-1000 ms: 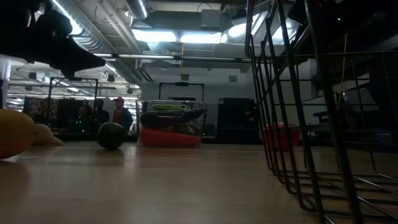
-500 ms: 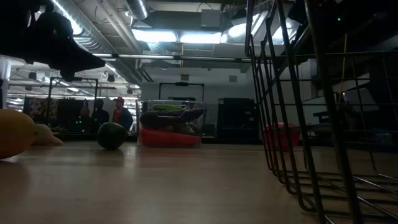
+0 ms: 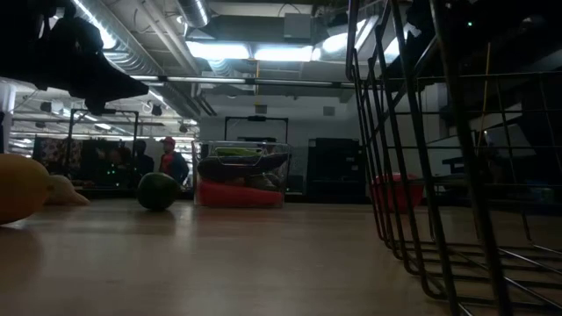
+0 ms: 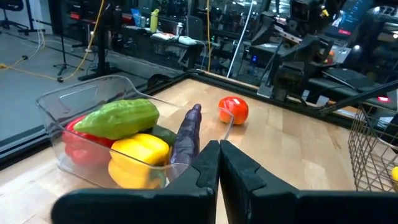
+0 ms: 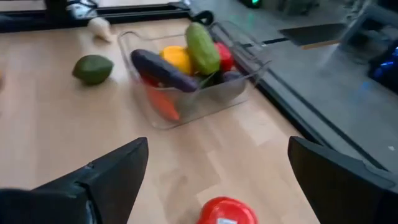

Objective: Sort produce into baskets
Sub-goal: Put the red tomato into the gold wire basket

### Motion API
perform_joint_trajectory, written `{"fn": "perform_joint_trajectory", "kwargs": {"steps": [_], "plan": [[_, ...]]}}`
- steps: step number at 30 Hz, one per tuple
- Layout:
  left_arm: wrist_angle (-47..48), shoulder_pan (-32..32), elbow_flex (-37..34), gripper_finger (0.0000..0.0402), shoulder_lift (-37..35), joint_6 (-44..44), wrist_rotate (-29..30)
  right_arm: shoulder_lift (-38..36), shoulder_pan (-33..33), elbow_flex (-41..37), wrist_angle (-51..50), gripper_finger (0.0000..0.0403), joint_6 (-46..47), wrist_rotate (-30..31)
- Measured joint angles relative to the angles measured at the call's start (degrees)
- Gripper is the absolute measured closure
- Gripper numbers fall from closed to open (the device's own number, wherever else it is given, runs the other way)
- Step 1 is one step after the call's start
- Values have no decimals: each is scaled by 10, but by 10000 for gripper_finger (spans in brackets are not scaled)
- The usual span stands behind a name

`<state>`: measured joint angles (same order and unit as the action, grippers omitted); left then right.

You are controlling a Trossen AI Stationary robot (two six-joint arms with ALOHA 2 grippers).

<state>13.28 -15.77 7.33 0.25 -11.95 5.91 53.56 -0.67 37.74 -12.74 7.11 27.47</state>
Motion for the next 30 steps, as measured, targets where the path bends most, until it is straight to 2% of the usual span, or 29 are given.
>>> {"fn": "perform_joint_trajectory", "kwargs": {"steps": [2,6,13,22,30], "plan": [[0,0,0,394,0,1,0,0,9,0,-2,19,1,-5],[3,0,0,394,0,0,0,1,41,0,-7,6,2,-66],[37,0,0,394,0,0,1,15,104,0,-16,4,32,-139],[117,0,0,394,0,2,0,70,166,0,-39,3,46,-188],[115,0,0,394,2,4,0,118,185,0,-38,3,47,-221]]}}
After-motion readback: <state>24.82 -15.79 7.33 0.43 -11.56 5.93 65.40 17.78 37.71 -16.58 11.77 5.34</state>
